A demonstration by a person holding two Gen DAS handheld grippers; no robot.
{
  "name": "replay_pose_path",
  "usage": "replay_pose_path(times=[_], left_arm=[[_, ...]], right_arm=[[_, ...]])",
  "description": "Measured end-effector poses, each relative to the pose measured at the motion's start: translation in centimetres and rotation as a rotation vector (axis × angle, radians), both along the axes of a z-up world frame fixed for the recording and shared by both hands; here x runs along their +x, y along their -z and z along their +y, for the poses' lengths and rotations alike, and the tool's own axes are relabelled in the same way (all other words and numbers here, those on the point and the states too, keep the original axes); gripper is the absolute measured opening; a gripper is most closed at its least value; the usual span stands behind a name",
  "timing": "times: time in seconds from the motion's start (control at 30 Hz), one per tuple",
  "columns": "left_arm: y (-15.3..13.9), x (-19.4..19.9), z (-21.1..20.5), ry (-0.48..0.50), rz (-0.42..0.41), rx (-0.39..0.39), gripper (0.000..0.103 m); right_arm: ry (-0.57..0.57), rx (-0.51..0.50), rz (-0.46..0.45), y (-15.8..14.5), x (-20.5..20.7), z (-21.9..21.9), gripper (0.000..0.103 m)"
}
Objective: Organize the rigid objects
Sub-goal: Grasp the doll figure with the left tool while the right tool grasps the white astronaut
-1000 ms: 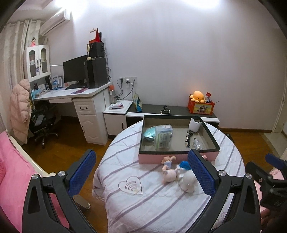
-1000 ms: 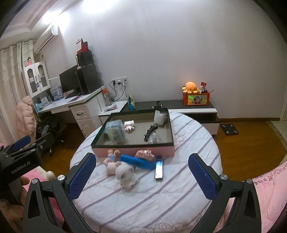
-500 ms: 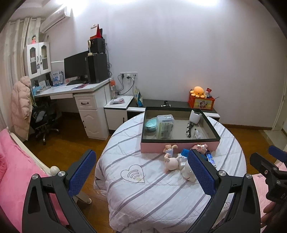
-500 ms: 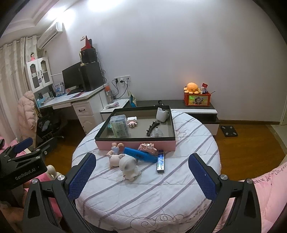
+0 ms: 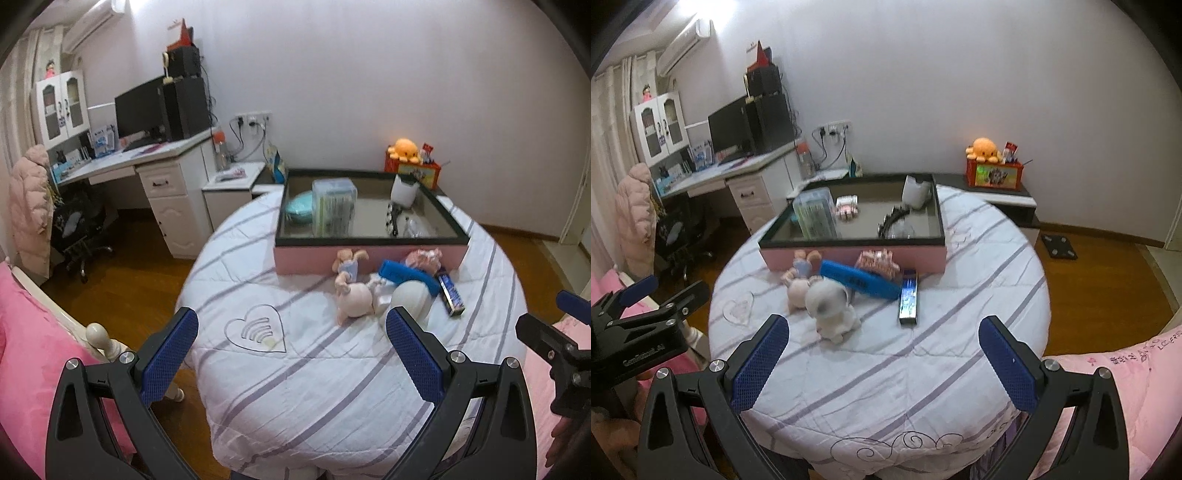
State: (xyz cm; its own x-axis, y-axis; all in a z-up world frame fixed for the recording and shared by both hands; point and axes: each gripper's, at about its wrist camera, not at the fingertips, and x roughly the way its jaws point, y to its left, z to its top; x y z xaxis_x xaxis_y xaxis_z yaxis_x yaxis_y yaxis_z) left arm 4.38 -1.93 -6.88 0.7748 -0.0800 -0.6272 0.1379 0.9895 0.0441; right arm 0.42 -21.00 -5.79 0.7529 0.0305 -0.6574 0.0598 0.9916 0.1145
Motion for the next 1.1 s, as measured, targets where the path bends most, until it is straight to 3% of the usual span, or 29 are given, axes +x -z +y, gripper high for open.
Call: replay_pose_path(times=[0.4,0.73,0.83,0.93,0.97,1.1], left_arm=[[4.7,5.1,-1.8,0.04,0.101,0.005,0.103],[6.5,7.4,-1.2,0.046,0.143,0.01,0.103],[6.8,7.9,-1.4,0.06,0.154,0.0,0.103],[7.1,8.2,-1.9,0.071,0.16,-0.005,0.103],[7.1,8.4,-2.1,0.075,0.162,-0.006,0.103],[7.4,9.3,-3.0,0.093,0.179,-0.029,0.103]], right_arm=[[-0.107,-0.006,0.102,5.7,4.3,1.5,0.103],[-0.216,-0.032,0.095,9.0,8.6,4.0,0.101],[-0.236,-0.029,0.085,9.9,9.5,4.3,0.094],[-0.259,0.025,0.101,10.2,9.7,3.8,0.059],[-0.26,0.021,0.095,10.1,9.6,3.8,0.055],[-0.25,-0.009,0.096,10.0,9.2,3.6,0.055]])
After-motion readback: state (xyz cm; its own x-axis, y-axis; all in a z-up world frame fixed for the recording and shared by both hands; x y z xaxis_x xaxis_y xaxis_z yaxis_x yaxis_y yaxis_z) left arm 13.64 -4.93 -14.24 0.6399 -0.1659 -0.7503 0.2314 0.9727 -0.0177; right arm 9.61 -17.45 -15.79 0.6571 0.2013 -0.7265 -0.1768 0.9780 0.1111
